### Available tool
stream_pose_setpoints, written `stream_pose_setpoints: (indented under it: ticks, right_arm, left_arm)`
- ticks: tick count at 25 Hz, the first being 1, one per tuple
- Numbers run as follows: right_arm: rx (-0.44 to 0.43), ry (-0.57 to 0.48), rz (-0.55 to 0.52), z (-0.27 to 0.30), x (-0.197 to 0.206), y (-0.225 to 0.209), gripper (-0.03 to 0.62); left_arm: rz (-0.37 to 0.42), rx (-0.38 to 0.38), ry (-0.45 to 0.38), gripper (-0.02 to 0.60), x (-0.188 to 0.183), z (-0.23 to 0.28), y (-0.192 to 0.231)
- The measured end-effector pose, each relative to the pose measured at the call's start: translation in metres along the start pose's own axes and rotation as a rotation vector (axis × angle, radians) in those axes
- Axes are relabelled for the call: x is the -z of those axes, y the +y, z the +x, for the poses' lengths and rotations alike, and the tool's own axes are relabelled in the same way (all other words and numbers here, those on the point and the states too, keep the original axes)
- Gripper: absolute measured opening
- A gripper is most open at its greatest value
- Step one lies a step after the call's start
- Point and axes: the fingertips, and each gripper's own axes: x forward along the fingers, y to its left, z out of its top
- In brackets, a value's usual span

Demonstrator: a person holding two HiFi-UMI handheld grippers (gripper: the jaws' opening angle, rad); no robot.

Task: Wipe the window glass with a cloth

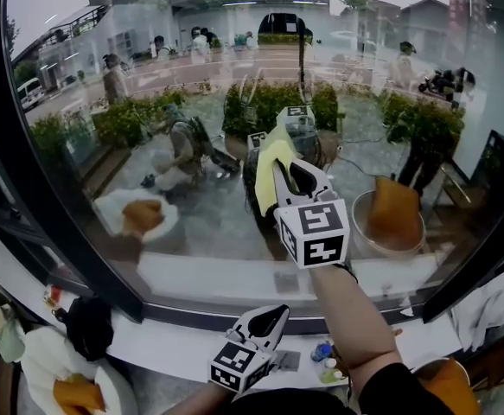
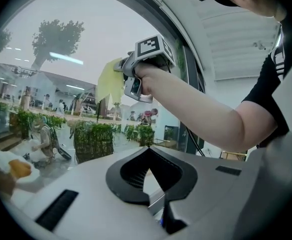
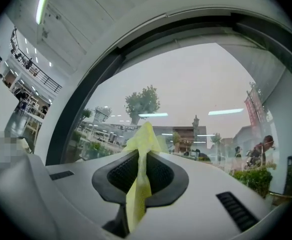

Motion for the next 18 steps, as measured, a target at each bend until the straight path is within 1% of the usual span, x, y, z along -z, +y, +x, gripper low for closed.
stream_pose_setpoints:
  ticks: [5, 9, 12, 18]
  right_arm:
    - [-0.013, -0.002, 0.014, -0.004, 0.001, -0.001, 0.052]
    - [-0.003, 0.003, 0.019, -0.010, 0.004, -0.013, 0.052]
    - [0.012, 0.011, 0.019, -0.016, 0.006, -0.028, 0.052]
    - [0.059, 0.031, 0.005, -0.042, 0.010, -0.072, 0.052]
  left_arm:
    - [0.003, 0.002, 0.002, 0.008, 0.001, 0.002, -0.004]
    - [0.005, 0.018, 0.006, 0.008, 0.003, 0.007, -0.010]
    - [0.009, 0.037, 0.005, 0.008, 0.001, 0.015, -0.016]
    - [0.021, 0.087, 0.011, 0.008, -0.002, 0.035, -0.046]
